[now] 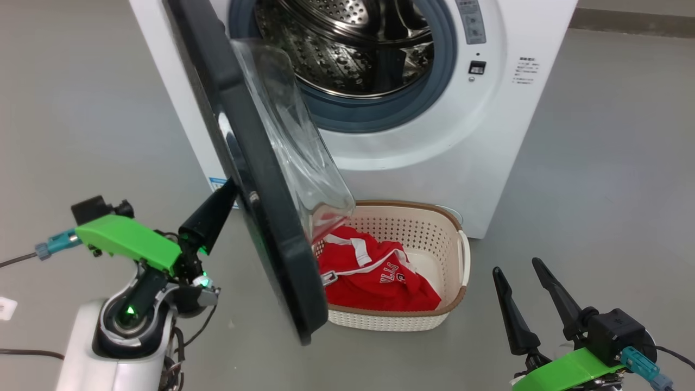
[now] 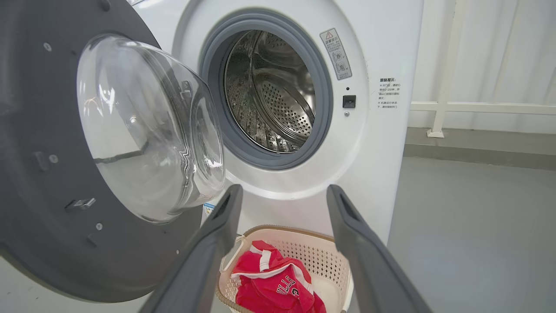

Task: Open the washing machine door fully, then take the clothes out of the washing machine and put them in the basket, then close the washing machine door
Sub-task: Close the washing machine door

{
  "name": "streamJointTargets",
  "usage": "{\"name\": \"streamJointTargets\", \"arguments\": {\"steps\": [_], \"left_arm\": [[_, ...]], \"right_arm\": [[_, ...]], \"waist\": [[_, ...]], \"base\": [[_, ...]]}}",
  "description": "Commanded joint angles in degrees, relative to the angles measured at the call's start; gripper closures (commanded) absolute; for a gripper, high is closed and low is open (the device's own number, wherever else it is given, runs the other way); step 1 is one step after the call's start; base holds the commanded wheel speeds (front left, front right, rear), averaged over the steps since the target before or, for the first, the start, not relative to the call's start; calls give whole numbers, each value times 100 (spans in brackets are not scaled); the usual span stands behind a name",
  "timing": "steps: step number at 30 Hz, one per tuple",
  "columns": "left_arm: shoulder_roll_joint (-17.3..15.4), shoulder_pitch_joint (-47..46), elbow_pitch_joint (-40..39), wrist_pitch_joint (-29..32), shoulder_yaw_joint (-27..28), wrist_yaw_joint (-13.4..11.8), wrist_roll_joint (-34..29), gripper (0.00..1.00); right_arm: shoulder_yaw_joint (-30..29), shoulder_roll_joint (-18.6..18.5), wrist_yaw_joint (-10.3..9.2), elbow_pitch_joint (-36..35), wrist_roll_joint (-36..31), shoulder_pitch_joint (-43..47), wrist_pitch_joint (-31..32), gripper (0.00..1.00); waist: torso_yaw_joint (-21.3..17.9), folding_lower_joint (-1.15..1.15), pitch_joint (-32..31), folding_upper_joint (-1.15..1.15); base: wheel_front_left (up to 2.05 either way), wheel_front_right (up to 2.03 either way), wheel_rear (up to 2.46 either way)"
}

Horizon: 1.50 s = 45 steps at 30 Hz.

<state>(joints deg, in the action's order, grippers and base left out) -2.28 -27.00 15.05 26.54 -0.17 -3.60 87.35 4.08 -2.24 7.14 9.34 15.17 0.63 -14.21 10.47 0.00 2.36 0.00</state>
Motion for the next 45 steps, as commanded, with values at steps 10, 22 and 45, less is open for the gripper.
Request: {"name": "streamJointTargets", "arguments": {"steps": [10,22,45], "left_arm": [[-60,-373,-48,-151,-132,130,389,100],[-60,-676,243,-565,-307,396,463,100],[-60,-1981,1310,-1441,-375,874,999,100]], "right_arm": [[127,-64,35,-157,30,-322,-78,0],[123,-64,35,-166,53,-403,-79,0],[183,-64,35,-173,153,-679,-79,0]], "waist": [[-452,0,164,0],[-1003,0,330,0],[-1723,0,1002,0]], "base": [[0,0,0],[0,0,0],[0,0,0]]}}
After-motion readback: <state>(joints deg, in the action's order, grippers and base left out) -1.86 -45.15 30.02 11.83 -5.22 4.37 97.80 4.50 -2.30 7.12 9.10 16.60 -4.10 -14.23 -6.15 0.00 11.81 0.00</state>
